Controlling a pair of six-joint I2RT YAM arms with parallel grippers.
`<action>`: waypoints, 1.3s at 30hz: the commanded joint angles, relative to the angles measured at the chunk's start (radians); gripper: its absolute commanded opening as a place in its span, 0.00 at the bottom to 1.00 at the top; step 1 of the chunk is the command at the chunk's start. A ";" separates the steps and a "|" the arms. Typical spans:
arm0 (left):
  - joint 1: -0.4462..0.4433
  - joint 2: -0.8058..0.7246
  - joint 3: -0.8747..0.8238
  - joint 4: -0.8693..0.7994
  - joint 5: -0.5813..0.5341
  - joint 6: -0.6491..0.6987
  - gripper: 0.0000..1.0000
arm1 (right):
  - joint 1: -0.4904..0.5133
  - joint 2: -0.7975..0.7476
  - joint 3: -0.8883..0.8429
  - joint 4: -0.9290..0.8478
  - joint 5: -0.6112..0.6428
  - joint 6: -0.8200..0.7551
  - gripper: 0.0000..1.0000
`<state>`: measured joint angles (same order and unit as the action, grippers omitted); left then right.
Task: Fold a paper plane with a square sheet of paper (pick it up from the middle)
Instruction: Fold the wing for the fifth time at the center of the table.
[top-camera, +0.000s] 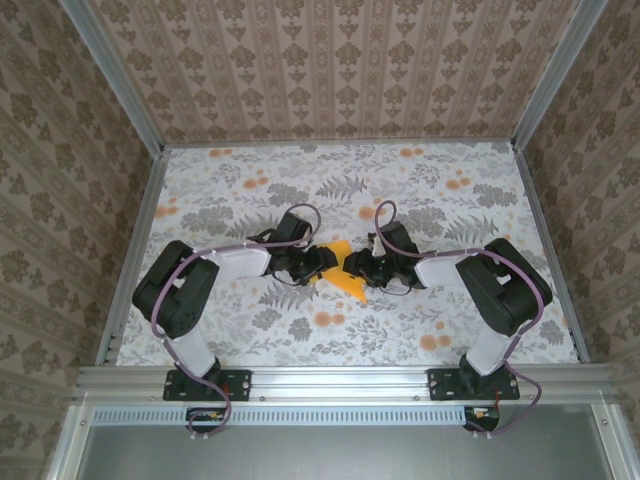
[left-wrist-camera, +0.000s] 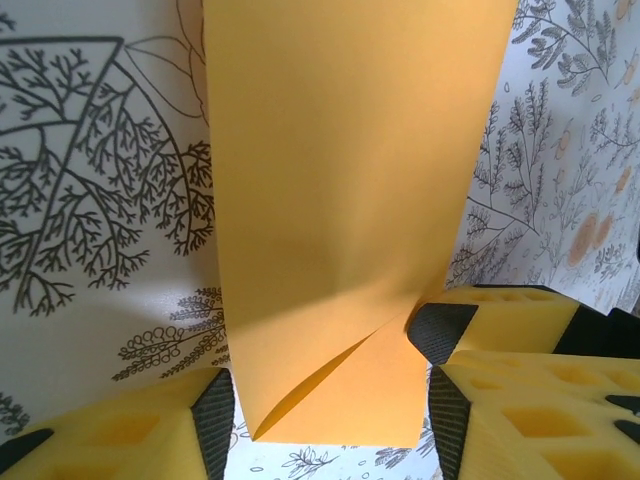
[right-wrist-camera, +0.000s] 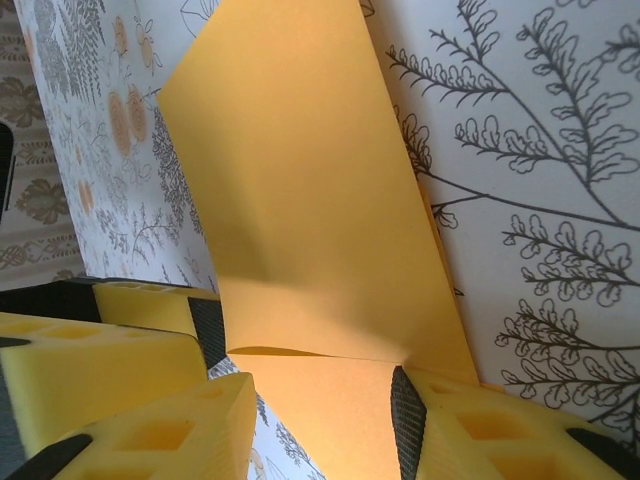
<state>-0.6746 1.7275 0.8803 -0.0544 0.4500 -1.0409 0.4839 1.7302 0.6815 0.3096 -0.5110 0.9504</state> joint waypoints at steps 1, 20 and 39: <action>0.000 0.018 0.019 0.048 0.044 0.001 0.54 | -0.022 0.054 -0.043 -0.076 0.062 -0.006 0.43; -0.007 0.016 -0.009 0.154 0.098 -0.019 0.03 | -0.021 -0.203 -0.089 -0.030 0.186 -0.325 0.56; -0.013 0.009 0.016 0.105 0.078 -0.086 0.00 | 0.293 -0.253 -0.223 0.173 0.580 -1.005 0.55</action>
<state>-0.6868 1.7329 0.8730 0.0704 0.5274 -1.1046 0.7555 1.4429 0.4385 0.4168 -0.0132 0.0845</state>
